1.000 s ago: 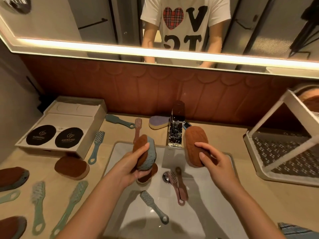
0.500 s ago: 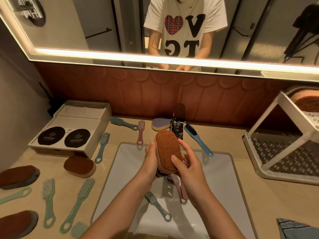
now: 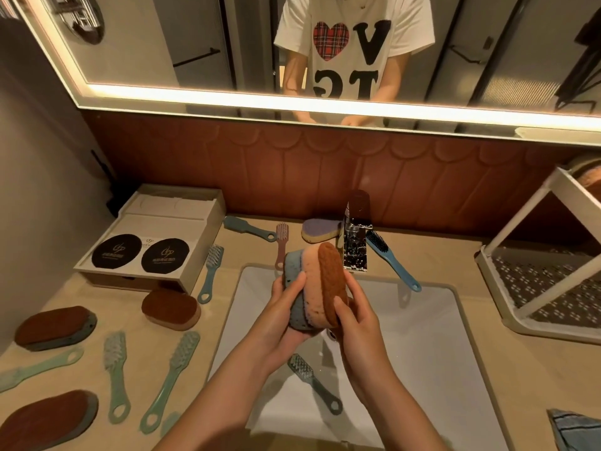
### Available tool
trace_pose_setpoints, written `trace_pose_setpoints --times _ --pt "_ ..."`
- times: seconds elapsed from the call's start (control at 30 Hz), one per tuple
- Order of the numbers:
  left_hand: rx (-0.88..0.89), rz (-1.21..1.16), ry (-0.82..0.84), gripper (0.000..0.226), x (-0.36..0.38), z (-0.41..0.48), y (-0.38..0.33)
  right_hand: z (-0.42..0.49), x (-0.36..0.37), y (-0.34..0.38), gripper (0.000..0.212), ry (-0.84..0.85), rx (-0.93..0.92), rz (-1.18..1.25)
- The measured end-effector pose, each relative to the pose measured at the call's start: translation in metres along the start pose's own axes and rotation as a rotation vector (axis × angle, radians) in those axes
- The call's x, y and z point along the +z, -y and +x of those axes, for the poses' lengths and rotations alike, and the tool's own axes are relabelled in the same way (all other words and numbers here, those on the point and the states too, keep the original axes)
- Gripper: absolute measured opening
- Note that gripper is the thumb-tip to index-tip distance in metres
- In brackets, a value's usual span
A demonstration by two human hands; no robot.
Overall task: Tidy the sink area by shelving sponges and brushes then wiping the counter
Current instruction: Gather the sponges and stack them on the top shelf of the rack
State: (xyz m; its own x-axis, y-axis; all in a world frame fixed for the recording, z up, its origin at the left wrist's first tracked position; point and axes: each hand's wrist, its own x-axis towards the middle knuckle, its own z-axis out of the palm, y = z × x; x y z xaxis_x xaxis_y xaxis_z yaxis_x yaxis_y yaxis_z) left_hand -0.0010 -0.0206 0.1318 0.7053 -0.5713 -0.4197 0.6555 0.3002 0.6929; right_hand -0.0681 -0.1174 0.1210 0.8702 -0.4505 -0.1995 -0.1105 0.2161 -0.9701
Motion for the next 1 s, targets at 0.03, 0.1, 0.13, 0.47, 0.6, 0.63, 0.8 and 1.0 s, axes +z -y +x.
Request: trace_pose_setpoints --times 0.03,0.1,0.13,0.47,0.6,0.63,0.8,1.0 --pt "0.004 -0.007 0.01 0.045 -0.002 -0.001 -0.001 0.0 0.001 -0.001 0.044 0.007 -0.002 -0.017" --pt "0.023 0.011 0.005 0.049 -0.006 0.0 -0.002 0.001 0.003 -0.003 0.044 0.007 -0.002 -0.043" --pt "0.03 0.019 -0.007 0.051 -0.008 0.001 -0.003 0.002 0.004 -0.005 0.045 0.003 -0.002 -0.059" --pt "0.014 0.149 0.013 0.043 -0.022 -0.001 -0.021 0.002 0.007 -0.007 0.039 0.085 -0.006 -0.305" --pt "-0.003 0.317 0.046 0.036 -0.025 -0.004 -0.039 0.008 -0.004 0.005 0.029 0.078 0.001 -0.267" --pt "-0.008 0.392 0.056 0.04 -0.027 -0.005 -0.043 0.01 -0.005 0.011 0.031 0.067 -0.024 -0.244" --pt "-0.002 0.851 0.182 0.054 -0.024 -0.009 -0.061 0.022 -0.005 0.041 0.046 0.146 -0.118 -0.316" --pt "0.038 1.068 0.334 0.047 -0.013 -0.008 -0.063 0.021 0.001 0.039 0.048 0.311 -0.1 -0.394"
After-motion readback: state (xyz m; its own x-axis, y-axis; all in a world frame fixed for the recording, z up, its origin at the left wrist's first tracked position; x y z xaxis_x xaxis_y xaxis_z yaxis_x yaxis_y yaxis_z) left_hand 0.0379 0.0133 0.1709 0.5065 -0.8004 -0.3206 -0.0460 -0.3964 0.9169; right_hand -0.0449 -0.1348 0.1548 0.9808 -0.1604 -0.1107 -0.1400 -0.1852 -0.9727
